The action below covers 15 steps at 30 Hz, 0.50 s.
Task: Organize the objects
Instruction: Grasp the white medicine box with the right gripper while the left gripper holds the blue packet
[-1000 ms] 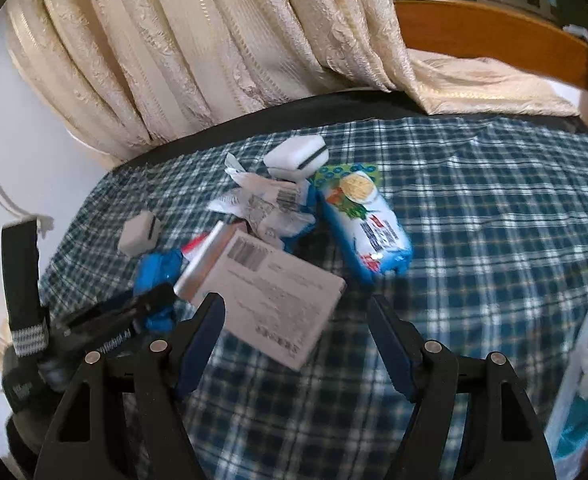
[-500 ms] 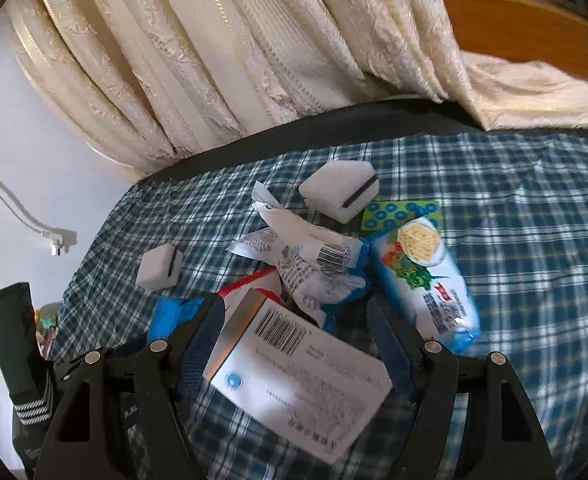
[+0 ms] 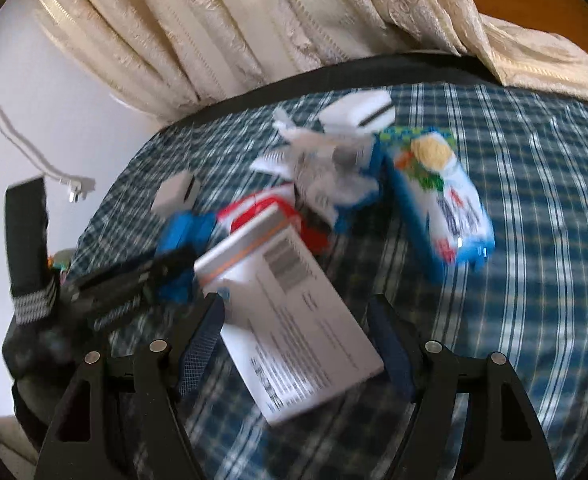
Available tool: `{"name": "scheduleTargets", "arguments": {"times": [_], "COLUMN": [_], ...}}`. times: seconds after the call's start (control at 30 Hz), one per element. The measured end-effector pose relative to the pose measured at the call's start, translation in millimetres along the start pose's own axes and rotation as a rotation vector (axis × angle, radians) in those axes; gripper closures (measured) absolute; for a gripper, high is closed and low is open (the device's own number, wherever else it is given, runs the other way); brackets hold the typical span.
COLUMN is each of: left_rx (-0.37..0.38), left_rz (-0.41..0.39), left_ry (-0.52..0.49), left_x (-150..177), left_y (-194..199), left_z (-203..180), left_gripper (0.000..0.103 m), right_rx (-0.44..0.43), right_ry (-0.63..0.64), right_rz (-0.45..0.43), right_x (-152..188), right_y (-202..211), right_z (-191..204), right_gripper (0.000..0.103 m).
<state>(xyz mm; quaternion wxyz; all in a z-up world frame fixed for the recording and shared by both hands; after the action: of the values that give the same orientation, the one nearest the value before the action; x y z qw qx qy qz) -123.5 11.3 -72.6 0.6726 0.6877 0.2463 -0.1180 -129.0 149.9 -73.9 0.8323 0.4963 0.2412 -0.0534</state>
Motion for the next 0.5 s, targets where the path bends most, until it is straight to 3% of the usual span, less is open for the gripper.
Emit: {"name": "scheduleTargets", "arguments": {"times": [0.13,0.3,0.5], "left_rx": [-0.011,-0.017,-0.017], "left_rz": [-0.006,-0.011,-0.010], "left_ry": [-0.008,-0.013,-0.016], "left_x": [-0.4,-2.0,-1.8], "left_y": [-2.0,-4.4,-4.0], "left_z": [-0.2,-0.3,-1.1], "left_gripper": [0.059,0.058,0.058], "right_rx": [0.049,0.213,0.238], "right_ry": [0.061,0.171,0.169], "right_rz": [-0.008,-0.034,-0.057], "right_x": [10.5,9.3,-0.1], "right_y": [2.4,-2.6,-5.7], "right_z": [8.9,16.3,12.9], "right_gripper": [0.022,0.022,0.024]}}
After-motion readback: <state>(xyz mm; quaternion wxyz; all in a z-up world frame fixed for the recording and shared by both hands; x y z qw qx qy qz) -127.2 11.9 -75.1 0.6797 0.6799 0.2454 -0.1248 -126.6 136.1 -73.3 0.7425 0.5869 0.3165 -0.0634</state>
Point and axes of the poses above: each gripper's, at about its wrist camera, not at the fingertips, and y roughly against the way its jaws point, z to its left, x to its underside, the point moved 10 cm from there along -y, roughly the way its jaws point, and after that the axes turned 7 degrees about z, right-handed, at the moved point
